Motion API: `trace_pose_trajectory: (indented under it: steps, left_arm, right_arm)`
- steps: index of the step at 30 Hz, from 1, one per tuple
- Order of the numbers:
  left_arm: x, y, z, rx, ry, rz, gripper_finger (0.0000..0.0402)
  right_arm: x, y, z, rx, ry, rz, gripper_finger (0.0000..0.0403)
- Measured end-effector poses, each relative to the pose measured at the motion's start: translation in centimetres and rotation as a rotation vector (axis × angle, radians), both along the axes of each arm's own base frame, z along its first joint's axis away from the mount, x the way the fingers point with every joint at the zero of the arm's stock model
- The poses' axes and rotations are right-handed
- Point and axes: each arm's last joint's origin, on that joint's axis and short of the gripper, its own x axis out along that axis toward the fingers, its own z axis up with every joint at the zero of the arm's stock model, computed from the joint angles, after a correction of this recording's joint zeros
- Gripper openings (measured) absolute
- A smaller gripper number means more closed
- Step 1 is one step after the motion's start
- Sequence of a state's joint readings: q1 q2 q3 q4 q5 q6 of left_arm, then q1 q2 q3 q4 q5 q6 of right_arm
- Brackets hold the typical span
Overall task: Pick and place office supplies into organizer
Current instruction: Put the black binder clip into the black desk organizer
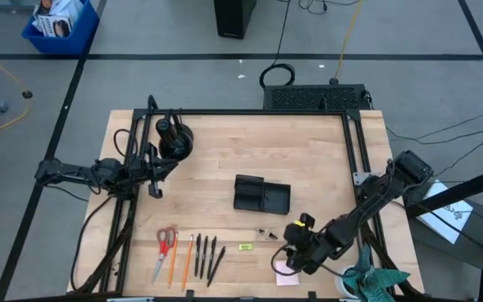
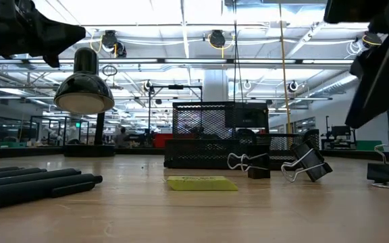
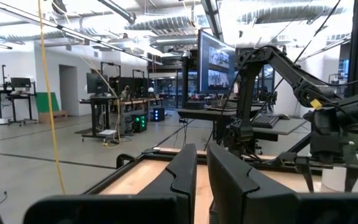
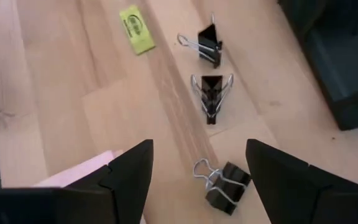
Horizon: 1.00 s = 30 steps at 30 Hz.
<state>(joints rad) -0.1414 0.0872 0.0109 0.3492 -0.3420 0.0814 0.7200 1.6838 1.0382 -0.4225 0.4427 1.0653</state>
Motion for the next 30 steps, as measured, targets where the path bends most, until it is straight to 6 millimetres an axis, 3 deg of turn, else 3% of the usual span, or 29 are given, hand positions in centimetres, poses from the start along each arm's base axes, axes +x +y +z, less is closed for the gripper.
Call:
trace_pose_trajectory:
  steps: [7,15,30]
  left_arm:
    - [0.0,0.0,0.0,0.001,0.001,0.000,0.0047]
    - [0.0,0.0,-0.1,0.003,0.015,0.000,0.0047]
    - [0.0,0.0,-0.2,-0.009,0.015,-0.003,0.0047]
  right_arm:
    - [0.1,0.1,-0.8,0.009,0.028,-0.022,0.0236]
    - [-1.1,-0.6,-1.4,0.036,0.188,-0.116,0.0208]
    - [-1.0,-0.7,-1.3,0.002,0.146,-0.133,0.0179]
